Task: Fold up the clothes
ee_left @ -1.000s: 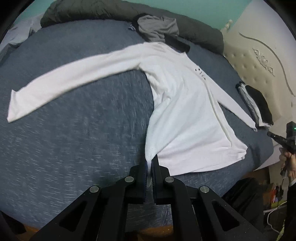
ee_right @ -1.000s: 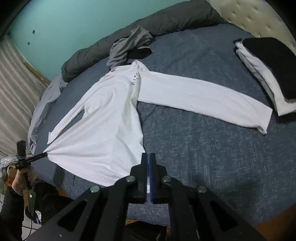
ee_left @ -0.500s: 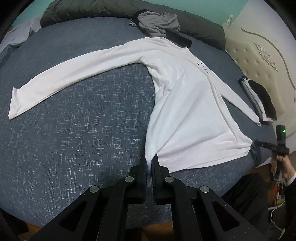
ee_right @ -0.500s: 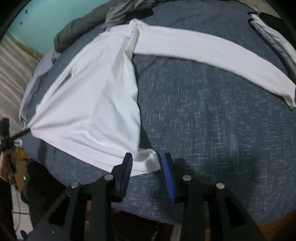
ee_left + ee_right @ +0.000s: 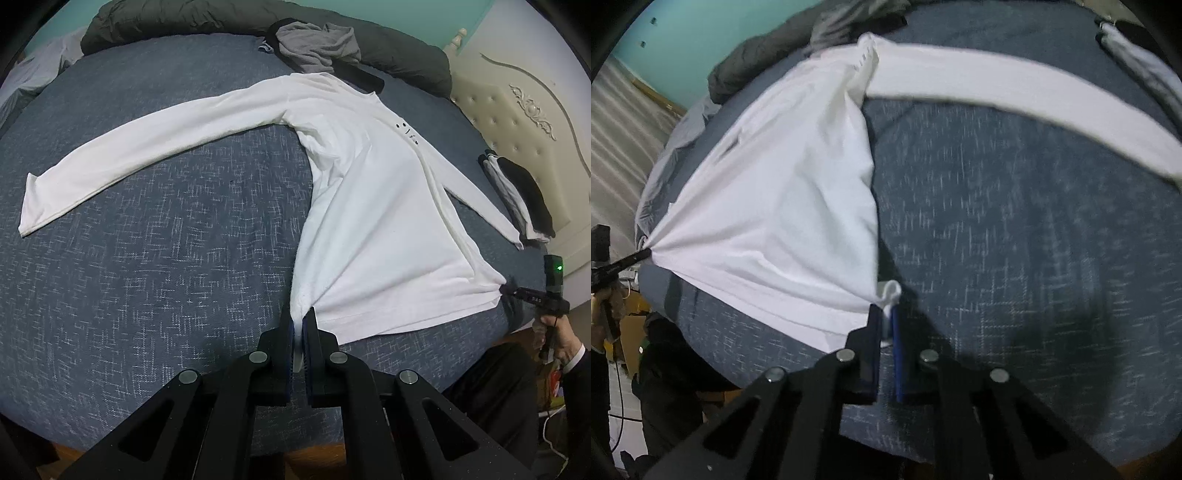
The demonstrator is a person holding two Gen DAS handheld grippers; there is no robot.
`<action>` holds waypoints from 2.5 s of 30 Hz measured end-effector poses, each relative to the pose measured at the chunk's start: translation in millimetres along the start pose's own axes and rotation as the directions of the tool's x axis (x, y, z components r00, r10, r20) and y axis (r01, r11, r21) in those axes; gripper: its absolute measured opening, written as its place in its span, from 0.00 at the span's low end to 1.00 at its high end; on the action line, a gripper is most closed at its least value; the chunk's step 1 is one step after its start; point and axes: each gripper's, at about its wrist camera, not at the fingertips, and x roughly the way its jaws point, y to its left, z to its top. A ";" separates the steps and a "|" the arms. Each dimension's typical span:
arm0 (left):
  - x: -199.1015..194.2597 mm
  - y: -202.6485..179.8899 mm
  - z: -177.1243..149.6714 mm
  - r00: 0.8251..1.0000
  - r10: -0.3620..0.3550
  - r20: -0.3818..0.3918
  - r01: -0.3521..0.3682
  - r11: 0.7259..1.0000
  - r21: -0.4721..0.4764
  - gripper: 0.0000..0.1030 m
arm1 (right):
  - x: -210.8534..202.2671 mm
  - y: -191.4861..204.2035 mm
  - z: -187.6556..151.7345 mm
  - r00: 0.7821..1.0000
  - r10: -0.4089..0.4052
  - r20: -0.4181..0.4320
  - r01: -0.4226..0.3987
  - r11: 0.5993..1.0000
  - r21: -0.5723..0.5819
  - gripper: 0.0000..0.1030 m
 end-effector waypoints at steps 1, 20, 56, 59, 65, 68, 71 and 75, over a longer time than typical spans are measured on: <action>-2.8 -0.1 -0.4 1.000 0.000 0.004 0.000 1.000 0.003 0.04 | -10.4 3.0 2.2 1.000 0.008 0.016 -0.008 1.000 -0.004 0.05; 8.6 -0.8 -41.9 0.998 0.020 -0.052 -0.018 0.999 0.027 0.04 | -26.7 -0.9 -37.6 0.999 -0.026 -0.026 0.026 1.000 0.002 0.04; 55.4 3.0 -47.2 0.987 -0.034 -0.159 0.033 0.999 -0.010 0.30 | -56.8 -21.3 -41.7 0.988 -0.118 0.102 0.115 0.993 0.039 0.04; 59.4 -3.3 -47.4 0.985 -0.031 -0.168 0.035 0.999 0.019 0.29 | -56.8 -20.1 -42.8 0.989 -0.111 0.101 0.108 0.994 0.035 0.04; 51.6 -6.2 -46.4 0.988 -0.030 -0.152 0.037 0.999 0.040 0.07 | -58.9 -21.0 -42.5 0.990 -0.098 0.101 0.095 0.995 0.043 0.04; 38.0 -1.7 -44.9 0.992 -0.033 -0.125 0.037 0.999 0.029 0.04 | -62.0 -20.2 -41.8 0.990 -0.093 0.105 0.089 0.995 0.040 0.04; 24.3 2.8 -43.3 0.995 -0.036 -0.096 0.038 0.999 0.019 0.04 | -65.0 -19.4 -41.0 0.990 -0.089 0.110 0.085 0.996 0.037 0.04; 5.2 11.6 -41.5 0.997 -0.047 -0.058 0.046 0.999 -0.012 0.04 | -66.3 -18.6 -41.3 0.991 -0.077 0.111 0.073 0.997 0.040 0.04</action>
